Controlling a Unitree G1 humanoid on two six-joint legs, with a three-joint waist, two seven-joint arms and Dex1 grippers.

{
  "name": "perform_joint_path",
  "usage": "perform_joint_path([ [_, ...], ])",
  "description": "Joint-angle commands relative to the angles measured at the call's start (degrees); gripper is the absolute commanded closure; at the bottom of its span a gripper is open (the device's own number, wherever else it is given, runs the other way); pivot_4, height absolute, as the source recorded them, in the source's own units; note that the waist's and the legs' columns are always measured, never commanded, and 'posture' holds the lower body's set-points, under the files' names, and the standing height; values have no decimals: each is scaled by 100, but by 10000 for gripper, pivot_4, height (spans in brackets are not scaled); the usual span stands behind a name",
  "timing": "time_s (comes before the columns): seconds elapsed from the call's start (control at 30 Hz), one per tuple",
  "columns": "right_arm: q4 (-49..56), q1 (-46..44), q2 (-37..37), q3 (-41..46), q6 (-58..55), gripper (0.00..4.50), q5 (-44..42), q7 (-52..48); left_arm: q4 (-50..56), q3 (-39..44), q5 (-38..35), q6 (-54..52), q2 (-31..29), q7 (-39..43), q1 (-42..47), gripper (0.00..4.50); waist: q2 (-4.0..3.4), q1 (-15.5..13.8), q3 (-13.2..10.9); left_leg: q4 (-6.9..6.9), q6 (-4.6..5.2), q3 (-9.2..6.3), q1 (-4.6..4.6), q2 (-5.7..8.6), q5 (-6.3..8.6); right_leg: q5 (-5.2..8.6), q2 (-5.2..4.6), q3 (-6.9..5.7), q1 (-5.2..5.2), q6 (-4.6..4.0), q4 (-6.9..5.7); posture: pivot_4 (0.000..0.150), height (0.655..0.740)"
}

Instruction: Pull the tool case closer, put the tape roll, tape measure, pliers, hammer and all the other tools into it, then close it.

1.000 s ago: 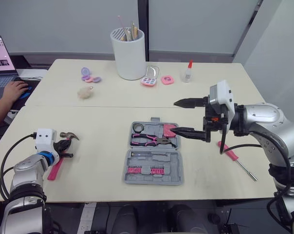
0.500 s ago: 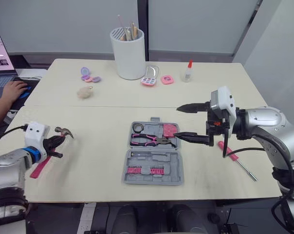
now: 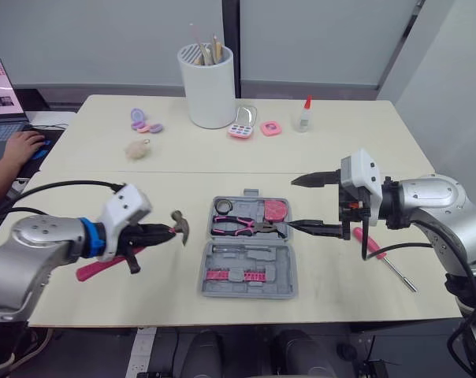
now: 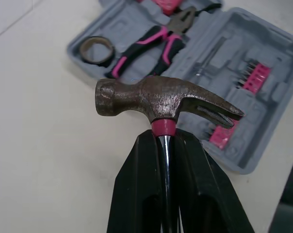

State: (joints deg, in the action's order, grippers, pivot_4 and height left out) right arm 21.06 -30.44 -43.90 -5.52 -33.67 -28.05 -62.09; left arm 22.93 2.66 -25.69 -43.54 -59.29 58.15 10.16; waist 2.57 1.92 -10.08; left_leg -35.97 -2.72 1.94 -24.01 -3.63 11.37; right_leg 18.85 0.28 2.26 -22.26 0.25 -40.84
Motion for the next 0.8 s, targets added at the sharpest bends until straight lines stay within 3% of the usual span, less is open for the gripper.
perform_joint_path([
  [0.03,143,32,-169,94,110,0,84,-42,530,-612,292,144,44,-32,476,44167,0,-14,-1,0,0,-2,-1,-1,0,0,5,0,0,0,0,1500,7400],
  [0.47,464,875,-960,162,138,0,279,-233,19,-2821,1562,501,1434,-210,1794,44167,-2,-25,-3,-10,0,-3,-4,7,0,0,42,5,3,1,5,1500,7400],
  [0.8,1021,1170,-1177,389,-357,0,-43,-73,-406,-3575,2207,726,2086,-134,2065,44167,-4,-14,-4,-11,0,-5,-3,8,0,5,56,9,5,9,5,1500,7400],
])
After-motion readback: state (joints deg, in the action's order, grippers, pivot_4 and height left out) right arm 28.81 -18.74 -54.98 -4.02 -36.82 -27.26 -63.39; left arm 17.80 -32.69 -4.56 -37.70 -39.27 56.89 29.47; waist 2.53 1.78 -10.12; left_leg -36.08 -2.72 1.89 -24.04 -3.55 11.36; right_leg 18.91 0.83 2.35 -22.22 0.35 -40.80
